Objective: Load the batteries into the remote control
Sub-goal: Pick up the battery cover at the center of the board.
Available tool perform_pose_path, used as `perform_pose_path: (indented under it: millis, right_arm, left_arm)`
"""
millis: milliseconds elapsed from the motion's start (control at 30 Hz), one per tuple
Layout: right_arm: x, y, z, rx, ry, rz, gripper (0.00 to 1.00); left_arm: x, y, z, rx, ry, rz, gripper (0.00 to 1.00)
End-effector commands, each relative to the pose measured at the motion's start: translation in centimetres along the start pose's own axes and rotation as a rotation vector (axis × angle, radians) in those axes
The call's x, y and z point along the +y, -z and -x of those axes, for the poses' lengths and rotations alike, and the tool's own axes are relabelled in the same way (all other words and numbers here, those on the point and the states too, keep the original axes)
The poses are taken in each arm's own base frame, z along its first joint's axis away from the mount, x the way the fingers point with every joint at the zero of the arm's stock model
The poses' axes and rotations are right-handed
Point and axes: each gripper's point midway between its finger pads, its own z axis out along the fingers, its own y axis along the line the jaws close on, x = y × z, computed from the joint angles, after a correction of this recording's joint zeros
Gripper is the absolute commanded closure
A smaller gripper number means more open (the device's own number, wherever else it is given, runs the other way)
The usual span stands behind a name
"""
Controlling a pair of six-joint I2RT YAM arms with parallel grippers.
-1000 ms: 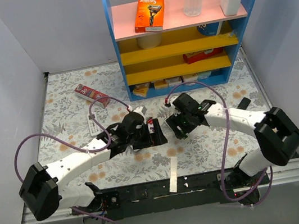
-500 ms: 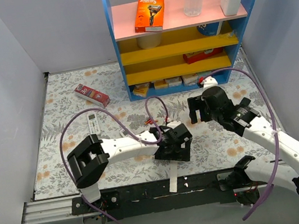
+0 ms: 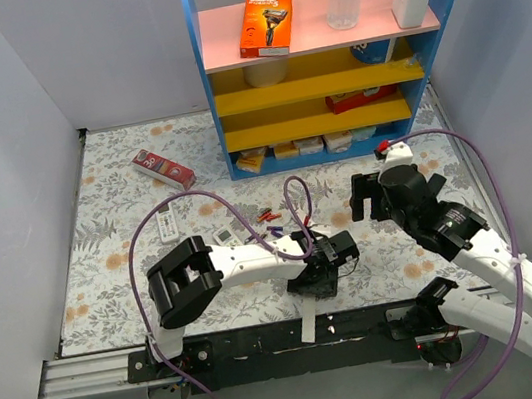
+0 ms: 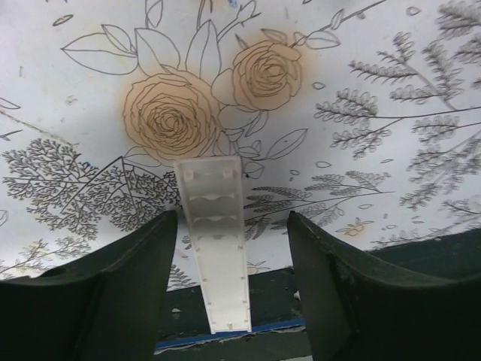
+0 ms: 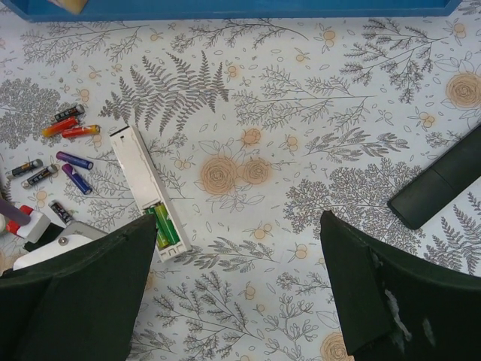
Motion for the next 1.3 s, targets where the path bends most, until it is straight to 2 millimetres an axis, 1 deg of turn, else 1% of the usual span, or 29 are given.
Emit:
perform_pose_path:
  millis: [0,33,100,233,300,333,400,467,500,600,700,733,800,933,1000,1100,1133,1267]
  right_arm:
    - [-0.8,0.4,0.4,-0.039,-0.024,-0.032,0.04]
    - [-0.9,0.5,0.4,-0.041,-0.025,-0.033,0.04]
    - [-0.9,0.6,0.5,-0.051,-0.025,-0.029,0.04]
    - [-0.9,0.5,0.5,-0.057,-0.023,-0.025,0.04]
    - [-0.8,0.5,0.5,-0.061,-0.023,-0.020,0.04]
    - [-0.7,0.5,0.6,-0.063,-0.023,-0.016,0.04]
    - [-0.6,0.5,0.7,-0.068,-0.019,-0.010,0.04]
    - [-0.5,0.5,0.8,-0.073,-0.017,-0.003,0.05]
    - [-0.4,0.4,0.8,-0.073,-0.016,0.002,0.05]
    - [0.0,0.4,1.0,-0.082,-0.011,0.023,0.04]
    - [0.7,0.6,1.3,-0.100,-0.007,0.070,0.04]
    - [1.0,0.7,1.3,-0.104,-0.009,0.091,0.05]
    - [1.4,0.8,1.7,-0.122,-0.011,0.112,0.05]
    - [2.1,1.1,1.9,-0.137,0.001,0.156,0.04]
    - [2.3,1.0,1.6,-0.130,0.008,0.174,0.05]
    - [2.9,0.9,0.7,-0.103,0.017,0.214,0.05]
    - [3.3,0.8,-0.2,-0.078,0.015,0.239,0.05]
    - [4.3,0.5,-2.1,-0.018,-0.008,0.295,0.07]
  left_arm:
    - [0.1,0.3,0.1,-0.009,0.018,0.034,0.43]
    - [0.2,0.2,0.0,-0.008,0.022,0.038,0.43]
    - [0.4,0.2,0.0,-0.011,0.035,0.050,0.48]
    - [0.9,0.0,-0.5,0.002,0.043,0.060,0.51]
    - [0.8,0.0,-0.4,0.007,0.049,0.041,0.56]
    - [0.9,-0.2,-0.7,0.023,0.050,0.038,0.57]
    - [1.2,-0.2,-0.3,0.023,0.071,0.030,0.64]
    - [1.3,-0.2,-0.1,0.024,0.077,0.017,0.66]
    - [1.4,-0.2,0.0,0.023,0.082,0.015,0.70]
    - [1.4,0.1,0.4,0.010,0.086,0.005,0.76]
    - [1.2,0.7,1.0,-0.012,0.089,-0.018,0.80]
    - [1.1,0.8,1.1,-0.015,0.092,-0.025,0.83]
    - [1.0,1.0,1.5,-0.028,0.097,-0.038,0.84]
    - [0.9,2.1,2.8,-0.065,0.116,-0.074,0.87]
    - [0.9,2.3,3.3,-0.076,0.124,-0.086,0.87]
    - [1.0,2.7,4.1,-0.095,0.131,-0.102,0.88]
    - [1.0,2.9,4.8,-0.114,0.140,-0.116,0.89]
    - [0.6,3.2,5.7,-0.149,0.134,-0.143,0.90]
